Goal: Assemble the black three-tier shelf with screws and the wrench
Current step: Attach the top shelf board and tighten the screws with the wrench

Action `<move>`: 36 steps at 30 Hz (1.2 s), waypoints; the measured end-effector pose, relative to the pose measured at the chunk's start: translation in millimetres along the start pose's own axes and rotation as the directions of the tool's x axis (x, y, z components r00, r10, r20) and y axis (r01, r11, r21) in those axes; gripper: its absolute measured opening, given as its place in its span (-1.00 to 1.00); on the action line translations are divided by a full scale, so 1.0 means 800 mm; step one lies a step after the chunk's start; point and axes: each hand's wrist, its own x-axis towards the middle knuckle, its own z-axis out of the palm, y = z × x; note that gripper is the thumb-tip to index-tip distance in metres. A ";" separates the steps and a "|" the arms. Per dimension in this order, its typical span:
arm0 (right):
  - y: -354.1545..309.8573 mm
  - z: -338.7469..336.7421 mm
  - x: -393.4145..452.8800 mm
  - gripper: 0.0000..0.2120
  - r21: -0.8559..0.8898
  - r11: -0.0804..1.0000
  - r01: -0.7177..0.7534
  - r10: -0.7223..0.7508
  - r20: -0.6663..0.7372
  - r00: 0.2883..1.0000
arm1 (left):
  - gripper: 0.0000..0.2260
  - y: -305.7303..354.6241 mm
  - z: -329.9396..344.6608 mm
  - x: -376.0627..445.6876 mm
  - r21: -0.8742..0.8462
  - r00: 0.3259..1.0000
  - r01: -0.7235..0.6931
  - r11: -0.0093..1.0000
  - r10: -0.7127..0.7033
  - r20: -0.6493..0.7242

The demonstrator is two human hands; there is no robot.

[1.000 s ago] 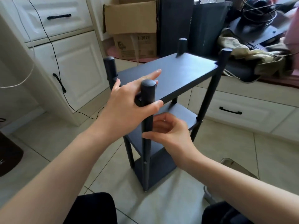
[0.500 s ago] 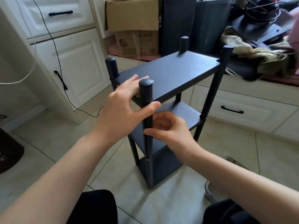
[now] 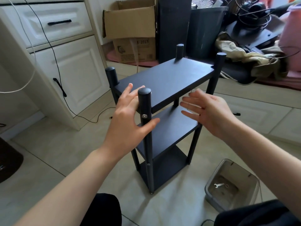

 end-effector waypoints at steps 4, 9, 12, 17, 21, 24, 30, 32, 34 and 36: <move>-0.045 0.005 0.028 -0.60 0.307 0.944 -0.122 0.127 0.002 0.992 | -0.44 -0.002 -0.002 0.000 0.004 1.000 -0.021 1.000 0.021 -0.009; -0.059 0.011 0.035 -0.75 0.257 0.960 -0.109 0.119 -0.025 0.993 | -0.44 -0.001 -0.006 0.000 -0.011 0.999 -0.039 0.999 0.039 -0.011; -0.058 0.007 0.032 -0.81 0.257 0.962 -0.092 0.104 -0.035 0.994 | -0.42 -0.001 -0.008 0.005 -0.034 0.999 -0.042 0.999 0.042 0.010; -0.057 -0.005 0.017 -0.84 0.299 0.952 -0.069 0.096 -0.077 0.992 | -0.37 -0.009 -0.013 0.019 -0.085 0.994 -0.030 0.996 0.039 0.107; -0.058 -0.008 -0.002 -0.89 0.327 0.944 -0.042 0.105 -0.176 0.979 | -0.31 -0.015 -0.015 0.032 -0.123 0.975 -0.042 0.992 0.068 0.212; -0.060 -0.008 -0.019 -0.88 0.343 0.939 -0.041 0.123 -0.221 0.968 | -0.30 -0.018 -0.016 0.041 -0.161 0.959 -0.072 0.984 0.112 0.259; -0.053 -0.002 -0.047 -0.91 0.381 0.925 0.016 0.103 -0.289 0.952 | -0.08 -0.031 -0.020 0.057 -0.220 0.956 -0.001 0.976 0.066 0.287; -0.049 -0.001 -0.053 -0.90 0.391 0.920 0.023 0.093 -0.277 0.956 | 0.02 -0.034 -0.017 0.056 -0.233 0.968 0.016 0.972 0.044 0.249; -0.044 -0.001 -0.056 -0.89 0.391 0.920 0.038 0.072 -0.263 0.962 | 0.08 -0.037 -0.012 0.055 -0.265 0.981 0.028 0.964 0.025 0.193; -0.039 -0.003 -0.059 -0.84 0.399 0.915 0.056 0.048 -0.246 0.968 | 0.11 -0.039 -0.006 0.057 -0.298 0.988 0.053 0.953 -0.006 0.157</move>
